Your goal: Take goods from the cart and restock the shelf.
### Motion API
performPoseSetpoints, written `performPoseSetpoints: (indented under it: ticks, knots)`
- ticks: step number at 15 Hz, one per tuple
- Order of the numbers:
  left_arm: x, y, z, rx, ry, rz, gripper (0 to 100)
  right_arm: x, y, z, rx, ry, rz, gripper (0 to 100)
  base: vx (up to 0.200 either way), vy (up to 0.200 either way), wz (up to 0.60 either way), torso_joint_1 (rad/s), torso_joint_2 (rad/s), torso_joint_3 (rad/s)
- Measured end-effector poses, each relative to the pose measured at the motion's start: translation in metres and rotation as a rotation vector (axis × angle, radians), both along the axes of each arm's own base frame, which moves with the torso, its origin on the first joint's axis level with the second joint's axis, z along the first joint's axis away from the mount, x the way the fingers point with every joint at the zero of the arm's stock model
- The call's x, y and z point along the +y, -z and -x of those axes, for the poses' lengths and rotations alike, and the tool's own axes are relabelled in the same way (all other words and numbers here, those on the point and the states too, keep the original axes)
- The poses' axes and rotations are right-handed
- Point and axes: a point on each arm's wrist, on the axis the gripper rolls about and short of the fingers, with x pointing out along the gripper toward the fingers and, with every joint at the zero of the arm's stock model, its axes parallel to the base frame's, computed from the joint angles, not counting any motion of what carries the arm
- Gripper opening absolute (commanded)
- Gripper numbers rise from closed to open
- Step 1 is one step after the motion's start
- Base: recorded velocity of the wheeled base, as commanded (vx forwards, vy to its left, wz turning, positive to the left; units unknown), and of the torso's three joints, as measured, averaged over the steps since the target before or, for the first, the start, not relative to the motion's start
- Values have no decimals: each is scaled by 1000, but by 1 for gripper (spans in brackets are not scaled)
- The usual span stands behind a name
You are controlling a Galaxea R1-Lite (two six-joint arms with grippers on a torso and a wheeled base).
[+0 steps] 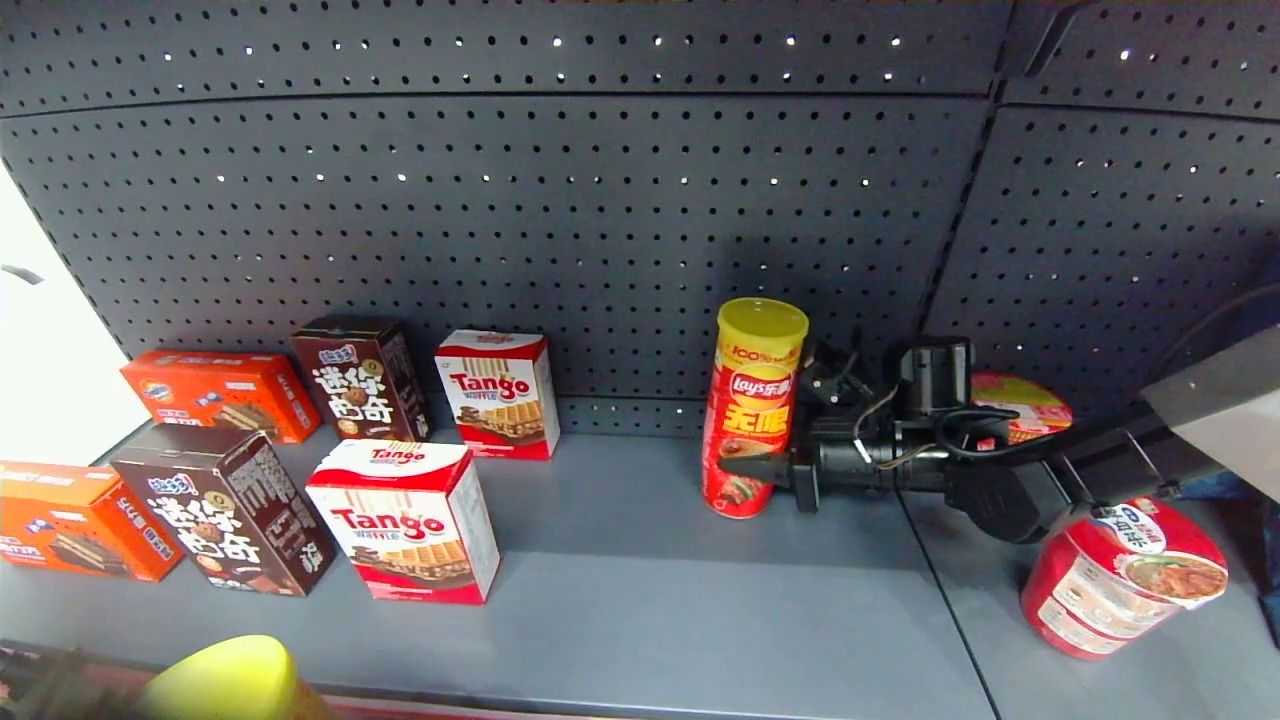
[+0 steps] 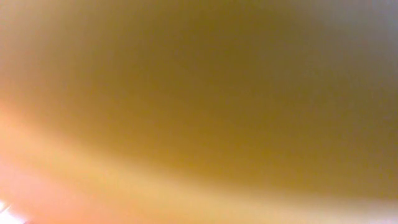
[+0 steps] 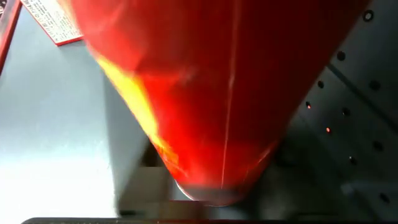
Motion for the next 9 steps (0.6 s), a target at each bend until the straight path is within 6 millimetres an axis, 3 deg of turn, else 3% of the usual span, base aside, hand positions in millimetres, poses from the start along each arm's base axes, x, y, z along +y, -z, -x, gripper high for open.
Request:
performPoseSetpoints:
  ticks: [5,9]
  knots:
    - [0,2,1,4,0,-2,0,-4,-4,16,12,15,13,0,0,0,0,0,0,0]
    - [0,-1,0,-8,2,5,0,-13,-11,50,34,18,30,0,0,0,0,0,0,0]
